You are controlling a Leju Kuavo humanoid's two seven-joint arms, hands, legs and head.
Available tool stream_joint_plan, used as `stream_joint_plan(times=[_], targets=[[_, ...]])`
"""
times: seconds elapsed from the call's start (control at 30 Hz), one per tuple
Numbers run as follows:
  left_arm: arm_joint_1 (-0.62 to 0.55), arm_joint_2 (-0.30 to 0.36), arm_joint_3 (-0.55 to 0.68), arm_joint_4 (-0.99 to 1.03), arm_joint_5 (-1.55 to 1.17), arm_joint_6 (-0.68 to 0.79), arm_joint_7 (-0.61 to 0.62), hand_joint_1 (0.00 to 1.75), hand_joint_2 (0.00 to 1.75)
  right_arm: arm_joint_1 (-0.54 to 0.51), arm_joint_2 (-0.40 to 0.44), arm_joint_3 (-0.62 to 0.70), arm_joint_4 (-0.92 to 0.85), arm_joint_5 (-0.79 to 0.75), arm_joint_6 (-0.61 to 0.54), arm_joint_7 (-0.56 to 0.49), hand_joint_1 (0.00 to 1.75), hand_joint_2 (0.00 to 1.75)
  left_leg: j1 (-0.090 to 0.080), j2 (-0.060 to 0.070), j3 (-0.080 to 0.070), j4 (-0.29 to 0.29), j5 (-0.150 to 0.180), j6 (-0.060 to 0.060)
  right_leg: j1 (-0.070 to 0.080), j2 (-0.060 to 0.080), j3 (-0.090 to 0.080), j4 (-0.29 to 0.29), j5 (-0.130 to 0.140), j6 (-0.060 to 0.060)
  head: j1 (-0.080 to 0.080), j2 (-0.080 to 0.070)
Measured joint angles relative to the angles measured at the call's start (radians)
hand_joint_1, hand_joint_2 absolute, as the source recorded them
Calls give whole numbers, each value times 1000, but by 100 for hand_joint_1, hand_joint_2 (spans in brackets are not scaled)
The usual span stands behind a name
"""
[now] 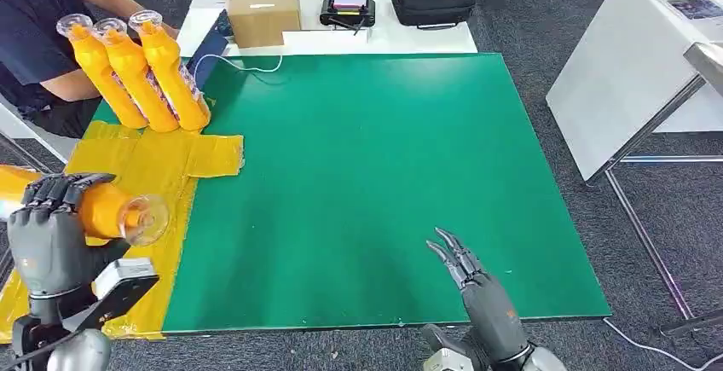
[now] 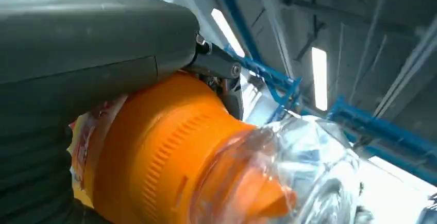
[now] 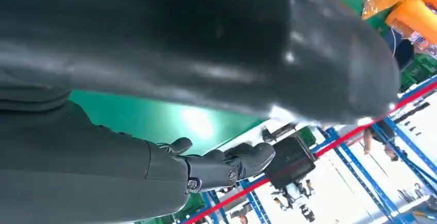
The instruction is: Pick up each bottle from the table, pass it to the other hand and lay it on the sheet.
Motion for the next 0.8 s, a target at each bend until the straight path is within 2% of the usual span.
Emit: stream_joint_plan(times=[0.13,0.27,0.53,0.8], targets=[[-16,57,-30,102,-215,-37,101,175,175,-1,2,-25,-3,-16,33,-24,0,0,0,0,0,0,0,0,0,0,0,0,0,0,0,0],[-28,107,-65,246,-318,-18,139,175,175,-11,9,-50,-3,-31,66,-50,0,0,0,0,0,0,0,0,0,0,0,0,0,0,0,0],[-62,151,-109,437,-314,-51,147,175,175,-34,23,-72,1,-42,97,-74,0,0,0,0,0,0,0,0,0,0,0,0,0,0,0,0],[-105,170,-133,605,-219,-73,93,175,175,-54,33,-78,18,-47,127,-79,0,0,0,0,0,0,0,0,0,0,0,0,0,0,0,0]])
